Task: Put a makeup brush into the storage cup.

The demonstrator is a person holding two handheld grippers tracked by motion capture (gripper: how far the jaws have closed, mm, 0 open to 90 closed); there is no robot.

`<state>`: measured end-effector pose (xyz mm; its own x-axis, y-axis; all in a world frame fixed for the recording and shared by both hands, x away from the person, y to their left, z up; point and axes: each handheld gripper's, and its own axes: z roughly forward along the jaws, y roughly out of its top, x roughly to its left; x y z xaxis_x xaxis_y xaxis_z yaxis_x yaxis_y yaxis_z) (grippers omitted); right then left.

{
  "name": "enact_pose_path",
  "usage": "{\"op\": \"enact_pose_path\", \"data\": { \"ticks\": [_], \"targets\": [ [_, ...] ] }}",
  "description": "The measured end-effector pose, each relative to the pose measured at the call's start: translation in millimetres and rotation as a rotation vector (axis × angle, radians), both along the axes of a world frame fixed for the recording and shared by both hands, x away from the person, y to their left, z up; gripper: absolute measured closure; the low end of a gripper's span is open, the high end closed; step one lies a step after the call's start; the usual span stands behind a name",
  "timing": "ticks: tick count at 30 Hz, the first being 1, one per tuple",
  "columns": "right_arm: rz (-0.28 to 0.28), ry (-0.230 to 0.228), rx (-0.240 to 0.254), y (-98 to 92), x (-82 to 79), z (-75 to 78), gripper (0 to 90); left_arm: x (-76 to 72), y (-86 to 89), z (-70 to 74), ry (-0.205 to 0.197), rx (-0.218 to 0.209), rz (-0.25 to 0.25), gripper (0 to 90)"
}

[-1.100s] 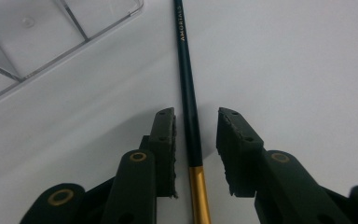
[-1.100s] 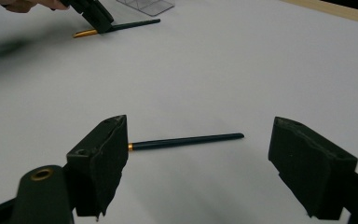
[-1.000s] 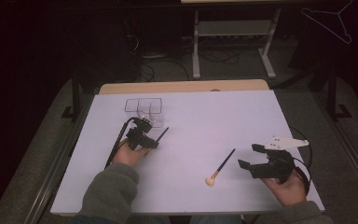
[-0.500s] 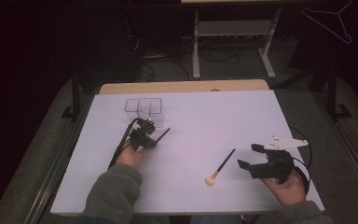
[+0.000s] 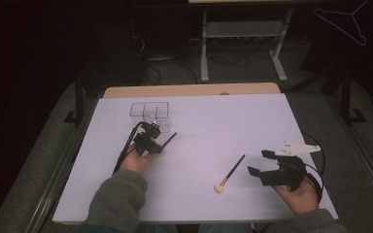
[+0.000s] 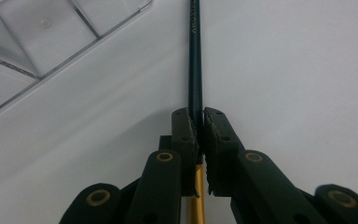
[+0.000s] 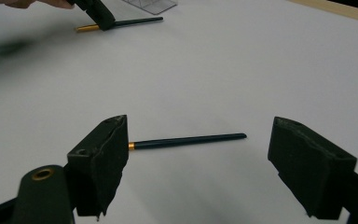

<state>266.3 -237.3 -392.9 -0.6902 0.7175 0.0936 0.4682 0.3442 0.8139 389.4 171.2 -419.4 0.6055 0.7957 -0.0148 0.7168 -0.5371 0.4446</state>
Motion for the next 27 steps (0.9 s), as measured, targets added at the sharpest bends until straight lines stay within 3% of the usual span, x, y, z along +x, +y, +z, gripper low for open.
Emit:
{"op": "enact_pose_path", "data": {
  "ticks": [7, 10, 22, 27],
  "targets": [
    [0.003, 0.003, 0.003, 0.3, 0.8, 2.3, 19.1, -10.6, 6.6, 14.1, -0.024, -0.015, -0.051, 83.4],
    [0.011, 0.007, 0.003, 2.7, 2.1, 5.8, 18.9, -18.3, 9.1, 22.2, -0.042, -0.044, -0.064, 83.4],
    [0.068, -0.003, -0.006, 21.4, 9.0, 35.0, 19.8, -47.3, 27.3, 54.8, -0.083, -0.113, -0.132, 83.3],
    [0.099, -0.006, -0.013, 32.4, 13.3, 44.6, 20.4, -60.7, 31.5, 68.8, -0.113, -0.101, -0.184, 83.3]
  ]
}}
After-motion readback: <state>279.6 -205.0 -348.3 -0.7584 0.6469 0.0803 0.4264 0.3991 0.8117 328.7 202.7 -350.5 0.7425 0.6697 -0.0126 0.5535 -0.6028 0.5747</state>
